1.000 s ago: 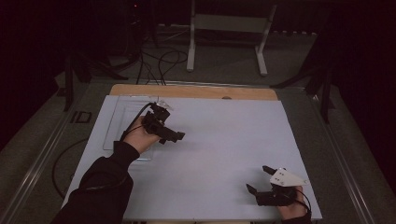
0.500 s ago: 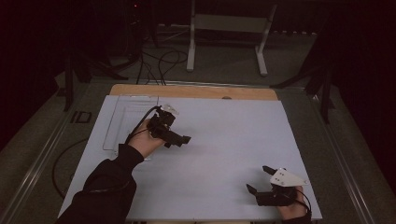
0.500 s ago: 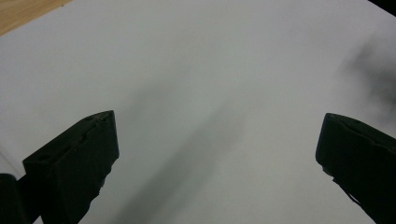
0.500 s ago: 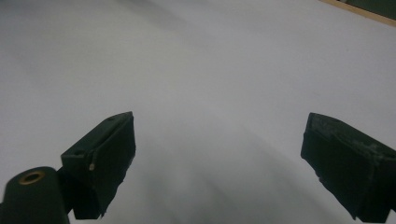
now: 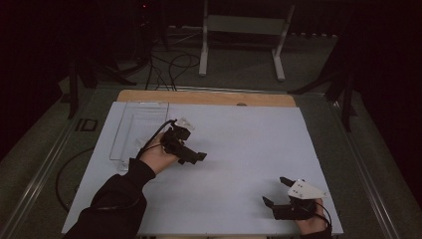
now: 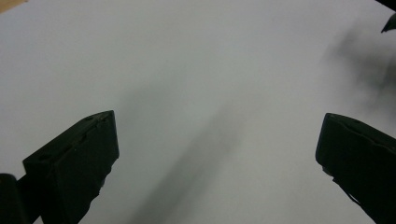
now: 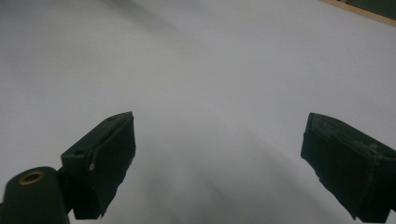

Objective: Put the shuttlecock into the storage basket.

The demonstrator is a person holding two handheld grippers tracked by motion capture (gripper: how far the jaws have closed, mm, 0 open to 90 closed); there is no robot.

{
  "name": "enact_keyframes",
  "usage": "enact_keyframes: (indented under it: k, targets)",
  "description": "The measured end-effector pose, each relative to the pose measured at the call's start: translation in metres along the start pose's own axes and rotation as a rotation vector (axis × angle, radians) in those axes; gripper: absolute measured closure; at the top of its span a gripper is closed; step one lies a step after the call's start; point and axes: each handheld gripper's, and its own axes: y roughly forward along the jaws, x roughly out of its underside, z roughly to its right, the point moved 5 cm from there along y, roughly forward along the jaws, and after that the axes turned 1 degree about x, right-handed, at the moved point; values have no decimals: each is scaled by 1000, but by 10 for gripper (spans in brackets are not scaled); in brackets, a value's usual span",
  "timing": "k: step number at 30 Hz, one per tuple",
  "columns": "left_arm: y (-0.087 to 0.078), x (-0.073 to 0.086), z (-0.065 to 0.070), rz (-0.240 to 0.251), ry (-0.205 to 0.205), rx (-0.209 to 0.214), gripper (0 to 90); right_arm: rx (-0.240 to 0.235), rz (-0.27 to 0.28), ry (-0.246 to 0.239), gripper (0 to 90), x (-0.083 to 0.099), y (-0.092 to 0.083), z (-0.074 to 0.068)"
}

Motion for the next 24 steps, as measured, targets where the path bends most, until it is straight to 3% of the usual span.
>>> enact_keyframes:
  k: [20,24]
  targets:
    - [5,29,25,-8,68,35,5,-3,1,-4,102,0,0,0]
    - [3,37,27,5,64,41,10,-3,0,-2,101,0,0,-1]
